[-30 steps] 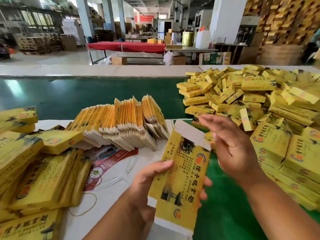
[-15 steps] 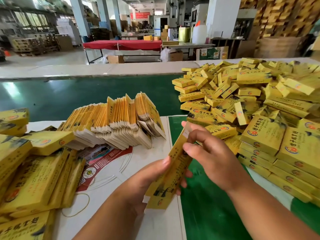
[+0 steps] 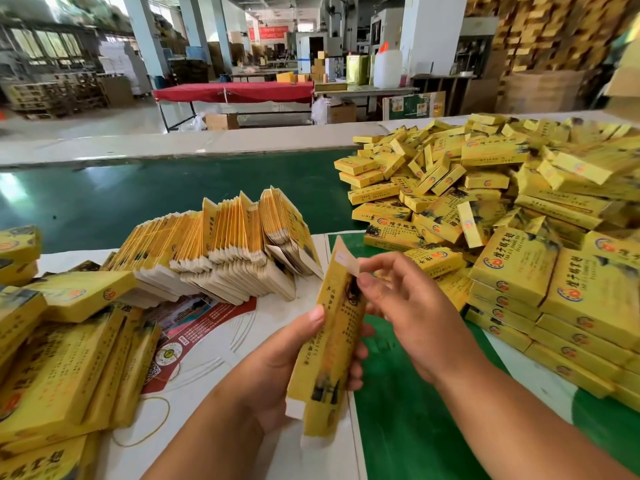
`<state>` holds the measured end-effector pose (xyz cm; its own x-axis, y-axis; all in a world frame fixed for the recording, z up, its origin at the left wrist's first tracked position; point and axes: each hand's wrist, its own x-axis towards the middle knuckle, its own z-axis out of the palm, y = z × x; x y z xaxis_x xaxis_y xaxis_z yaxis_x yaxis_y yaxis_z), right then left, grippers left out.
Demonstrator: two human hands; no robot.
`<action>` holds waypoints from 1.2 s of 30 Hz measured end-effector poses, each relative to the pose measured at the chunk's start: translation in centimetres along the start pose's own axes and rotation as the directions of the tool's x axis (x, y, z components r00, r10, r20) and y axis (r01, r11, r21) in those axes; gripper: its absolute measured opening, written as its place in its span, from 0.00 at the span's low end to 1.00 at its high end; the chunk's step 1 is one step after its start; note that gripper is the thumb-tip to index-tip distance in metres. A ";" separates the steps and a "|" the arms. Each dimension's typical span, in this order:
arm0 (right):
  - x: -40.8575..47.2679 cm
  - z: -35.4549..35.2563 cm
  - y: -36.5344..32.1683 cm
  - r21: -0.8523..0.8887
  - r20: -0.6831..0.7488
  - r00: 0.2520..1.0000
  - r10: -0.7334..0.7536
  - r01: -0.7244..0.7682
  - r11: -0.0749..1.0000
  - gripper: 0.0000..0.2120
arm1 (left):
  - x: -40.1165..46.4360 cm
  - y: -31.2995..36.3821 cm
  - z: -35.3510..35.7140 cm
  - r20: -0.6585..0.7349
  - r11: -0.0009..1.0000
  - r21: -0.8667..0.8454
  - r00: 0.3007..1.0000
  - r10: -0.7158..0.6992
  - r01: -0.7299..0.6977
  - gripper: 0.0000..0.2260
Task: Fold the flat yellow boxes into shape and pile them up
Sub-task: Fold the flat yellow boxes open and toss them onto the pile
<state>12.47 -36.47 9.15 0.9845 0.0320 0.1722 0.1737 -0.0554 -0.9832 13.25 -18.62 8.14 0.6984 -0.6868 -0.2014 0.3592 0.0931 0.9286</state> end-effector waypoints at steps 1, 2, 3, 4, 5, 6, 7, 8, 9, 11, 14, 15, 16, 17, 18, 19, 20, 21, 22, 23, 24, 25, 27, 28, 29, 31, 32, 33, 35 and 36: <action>0.0 0.1 0.1 -0.001 -0.069 0.997 0.017 -0.017 1.000 0.21 | 0.3 -0.2 0.0 -0.033 0.992 -0.106 0.998 0.059 -0.062 0.20; 0.0 0.3 0.2 -0.019 -0.075 0.996 0.038 -0.039 0.999 0.26 | 0.2 -0.7 -0.5 0.012 0.985 -0.143 0.995 0.104 -0.101 0.26; -0.1 0.4 0.5 -0.042 -0.027 0.997 0.066 -0.067 0.997 0.29 | -0.1 -1.0 -0.6 0.004 0.986 -0.104 0.991 0.132 -0.131 0.27; -0.2 0.6 0.6 -0.046 0.046 0.995 0.089 -0.087 0.995 0.28 | -0.2 -0.9 -0.8 -0.006 0.985 -0.026 0.986 0.168 -0.168 0.25; -0.3 0.8 0.7 -0.055 0.102 0.989 0.106 -0.101 0.993 0.26 | 0.1 -0.8 -0.5 -0.026 0.981 0.032 0.981 0.193 -0.192 0.24; -0.5 1.0 0.4 -0.055 0.131 0.986 0.107 -0.100 0.993 0.23 | 0.2 -0.7 -0.3 -0.071 0.979 0.067 0.978 0.198 -0.194 0.25; -0.5 1.0 0.6 -0.055 0.129 0.987 0.092 -0.085 0.995 0.22 | 0.5 -0.7 -0.2 -0.132 0.976 0.097 0.970 0.206 -0.194 0.28; -0.5 0.9 0.5 -0.043 0.128 0.988 0.085 -0.080 0.996 0.22 | 0.4 -0.6 0.0 -0.172 0.969 0.140 0.959 0.224 -0.202 0.30; -0.4 0.8 0.6 -0.042 0.127 0.989 0.078 -0.074 0.996 0.22 | 0.5 -0.8 0.0 -0.227 0.962 0.184 0.943 0.243 -0.203 0.33; -0.4 0.6 0.8 -0.056 0.137 0.988 0.073 -0.066 0.996 0.20 | 0.3 -0.7 0.1 -0.313 0.941 0.257 0.903 0.295 -0.218 0.37; -0.5 0.7 0.9 -0.100 0.117 0.991 0.068 -0.056 0.993 0.17 | 0.3 -0.5 0.3 -0.411 0.907 0.376 0.842 0.348 -0.190 0.35; -0.4 0.6 1.2 -0.113 0.092 0.994 0.054 -0.043 0.993 0.16 | 0.4 -0.6 0.3 -0.423 0.898 0.397 0.830 0.363 -0.190 0.32; -0.4 0.6 1.2 -0.126 0.066 0.997 0.047 -0.039 0.991 0.14 | 0.3 -0.6 0.4 -0.429 0.893 0.405 0.822 0.374 -0.195 0.27; -0.3 0.6 1.4 -0.134 0.043 0.998 0.039 -0.033 0.990 0.13 | 0.3 -0.7 0.4 -0.430 0.888 0.409 0.815 0.389 -0.209 0.22; -0.2 0.6 1.5 -0.138 0.023 0.999 0.040 -0.036 0.990 0.13 | 0.2 -0.6 0.5 -0.433 0.887 0.407 0.810 0.397 -0.217 0.17; -0.2 0.8 1.6 -0.129 -0.001 0.999 0.039 -0.039 0.991 0.13 | 0.2 -0.6 0.6 -0.440 0.888 0.396 0.801 0.406 -0.233 0.13; -0.2 0.9 1.7 -0.117 -0.027 0.999 0.038 -0.041 0.992 0.15 | 0.2 -0.6 0.7 -0.450 0.892 0.383 0.795 0.407 -0.241 0.10; -0.2 1.2 1.8 -0.116 -0.057 0.998 0.025 -0.032 0.993 0.17 | 0.3 -0.7 0.9 -0.461 0.895 0.370 0.787 0.410 -0.250 0.09; -0.3 1.6 1.8 -0.137 -0.093 0.996 0.002 -0.015 0.990 0.20 | 0.4 -0.7 1.1 -0.474 0.899 0.360 0.781 0.406 -0.249 0.09; -0.3 2.0 1.9 -0.178 -0.126 0.992 -0.032 0.009 0.984 0.24 | 0.4 -0.8 1.2 -0.488 0.902 0.352 0.774 0.405 -0.250 0.10; -0.4 2.3 1.8 -0.223 -0.150 0.986 -0.069 0.034 0.974 0.26 | 0.5 -0.7 1.4 -0.499 0.905 0.344 0.768 0.401 -0.250 0.12; -0.5 2.7 1.8 -0.258 -0.166 0.981 -0.102 0.057 0.965 0.27 | 0.5 -0.7 1.6 -0.505 0.909 0.326 0.765 0.399 -0.259 0.13; -0.5 3.0 1.6 -0.302 -0.179 0.973 -0.143 0.084 0.950 0.25 | 0.5 -0.5 1.7 -0.529 0.915 0.285 0.750 0.397 -0.284 0.17; -0.5 3.0 1.5 -0.317 -0.177 0.972 -0.152 0.090 0.944 0.24 | 0.4 -0.4 1.6 -0.548 0.911 0.289 0.730 0.409 -0.294 0.19; -0.5 3.1 1.5 -0.326 -0.173 0.972 -0.160 0.097 0.940 0.23 | 0.4 -0.3 1.4 -0.571 0.903 0.309 0.701 0.427 -0.299 0.21; -0.8 3.4 1.5 -0.332 -0.157 0.971 -0.181 0.120 0.936 0.24 | 0.3 -0.2 1.2 -0.619 0.888 0.349 0.638 0.458 -0.299 0.21; -1.0 3.6 1.5 -0.331 -0.151 0.970 -0.188 0.130 0.934 0.25 | 0.3 -0.2 1.1 -0.636 0.881 0.372 0.610 0.472 -0.293 0.20; -1.1 3.8 1.7 -0.324 -0.148 0.970 -0.192 0.136 0.936 0.25 | 0.3 -0.3 0.9 -0.646 0.868 0.409 0.583 0.493 -0.281 0.20; -1.2 3.9 1.9 -0.283 -0.146 0.973 -0.178 0.132 0.950 0.25 | 0.3 -0.4 0.7 -0.633 0.825 0.513 0.546 0.549 -0.237 0.19; -1.1 3.8 2.0 -0.249 -0.145 0.977 -0.157 0.118 0.961 0.25 | 0.3 -0.5 0.7 -0.617 0.801 0.556 0.536 0.576 -0.222 0.19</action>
<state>11.65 -32.80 6.80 0.9376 -0.1047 0.3316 0.2885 -0.2985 -0.9098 12.86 -19.41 7.84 0.9633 0.1305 0.2345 -0.2107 -0.1738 0.9620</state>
